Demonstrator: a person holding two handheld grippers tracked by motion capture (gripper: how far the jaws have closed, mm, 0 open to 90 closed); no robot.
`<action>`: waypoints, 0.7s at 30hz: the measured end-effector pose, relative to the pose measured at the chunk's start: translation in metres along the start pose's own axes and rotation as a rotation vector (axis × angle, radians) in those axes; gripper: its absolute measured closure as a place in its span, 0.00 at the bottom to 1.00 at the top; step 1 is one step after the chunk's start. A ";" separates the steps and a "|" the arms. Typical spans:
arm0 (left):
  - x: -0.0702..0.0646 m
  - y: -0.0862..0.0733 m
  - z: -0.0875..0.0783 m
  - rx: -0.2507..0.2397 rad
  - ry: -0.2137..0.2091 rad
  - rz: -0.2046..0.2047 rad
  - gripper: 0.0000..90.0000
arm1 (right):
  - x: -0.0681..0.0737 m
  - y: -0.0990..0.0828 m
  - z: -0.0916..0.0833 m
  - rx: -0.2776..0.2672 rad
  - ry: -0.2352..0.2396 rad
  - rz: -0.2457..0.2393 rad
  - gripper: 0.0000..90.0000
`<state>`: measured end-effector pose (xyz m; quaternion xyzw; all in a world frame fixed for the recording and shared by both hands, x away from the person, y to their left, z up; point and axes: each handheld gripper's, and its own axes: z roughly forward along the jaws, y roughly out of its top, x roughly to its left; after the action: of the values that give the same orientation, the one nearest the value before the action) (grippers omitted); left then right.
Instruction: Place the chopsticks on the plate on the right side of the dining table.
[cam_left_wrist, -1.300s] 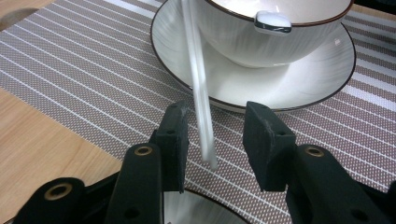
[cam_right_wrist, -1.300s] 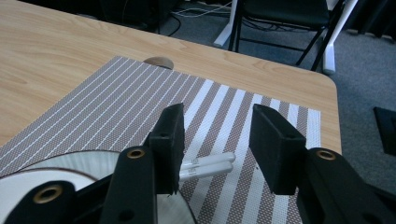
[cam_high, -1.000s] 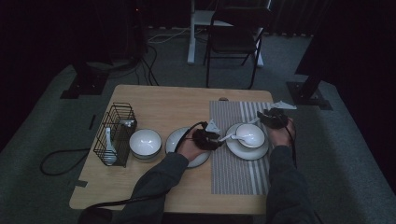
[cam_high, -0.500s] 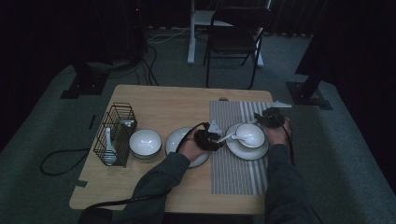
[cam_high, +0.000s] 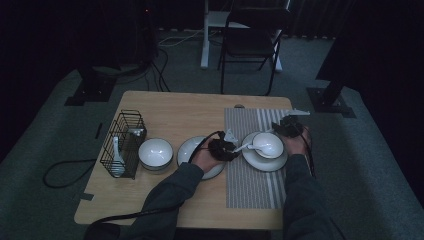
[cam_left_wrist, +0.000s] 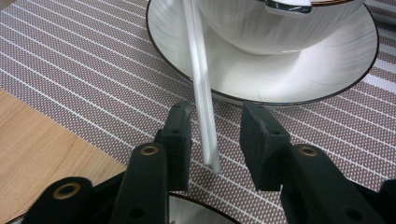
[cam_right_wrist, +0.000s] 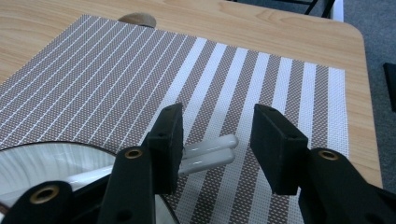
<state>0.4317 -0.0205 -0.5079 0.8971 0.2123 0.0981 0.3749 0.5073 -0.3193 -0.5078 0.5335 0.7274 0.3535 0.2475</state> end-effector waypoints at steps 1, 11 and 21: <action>0.000 0.000 0.000 0.002 0.000 0.003 0.73 | 0.000 0.000 0.001 -0.001 -0.001 0.005 0.60; 0.001 0.001 0.002 0.020 0.017 0.001 0.77 | 0.003 0.002 0.004 0.005 0.002 -0.003 0.60; 0.003 0.002 0.005 0.036 0.032 -0.026 0.86 | 0.002 0.001 0.004 0.027 -0.001 -0.006 0.59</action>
<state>0.4365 -0.0231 -0.5099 0.8991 0.2316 0.1036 0.3566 0.5100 -0.3161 -0.5098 0.5348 0.7337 0.3424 0.2417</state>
